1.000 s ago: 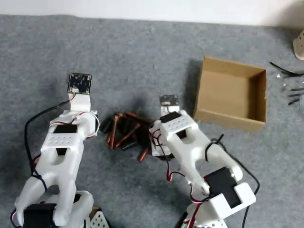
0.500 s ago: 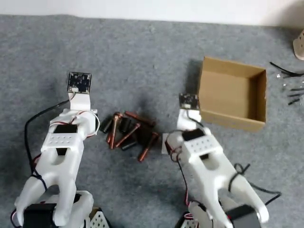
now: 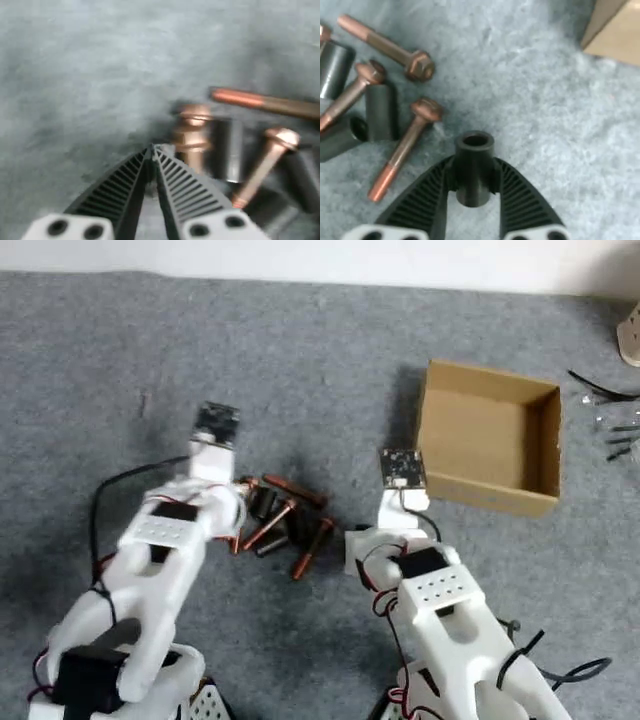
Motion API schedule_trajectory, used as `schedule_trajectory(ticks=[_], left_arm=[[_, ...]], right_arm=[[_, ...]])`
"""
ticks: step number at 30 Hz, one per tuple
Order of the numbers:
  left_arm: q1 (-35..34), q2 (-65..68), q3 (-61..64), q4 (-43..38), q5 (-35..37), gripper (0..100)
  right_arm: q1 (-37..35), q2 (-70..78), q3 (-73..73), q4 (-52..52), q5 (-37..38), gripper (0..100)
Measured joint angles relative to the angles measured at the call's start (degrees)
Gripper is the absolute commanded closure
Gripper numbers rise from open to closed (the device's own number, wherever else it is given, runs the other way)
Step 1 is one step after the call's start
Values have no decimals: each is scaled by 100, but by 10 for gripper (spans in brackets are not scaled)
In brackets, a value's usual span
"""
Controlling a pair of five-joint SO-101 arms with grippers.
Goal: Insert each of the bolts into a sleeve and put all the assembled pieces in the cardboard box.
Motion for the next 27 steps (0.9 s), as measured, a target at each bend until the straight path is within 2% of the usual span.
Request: schedule_trajectory(ticks=[5,13,21,27], left_arm=[[176,-9,0,0,0,858],[211,-9,0,88,0,877],[422,-448,-62,651,0,877],[457,-475,246,167,0,877]], right_arm=[[167,149,0,0,18,994],[229,510,0,-97,18,994],[246,598,0,-97,18,994],[246,598,0,-97,18,994]])
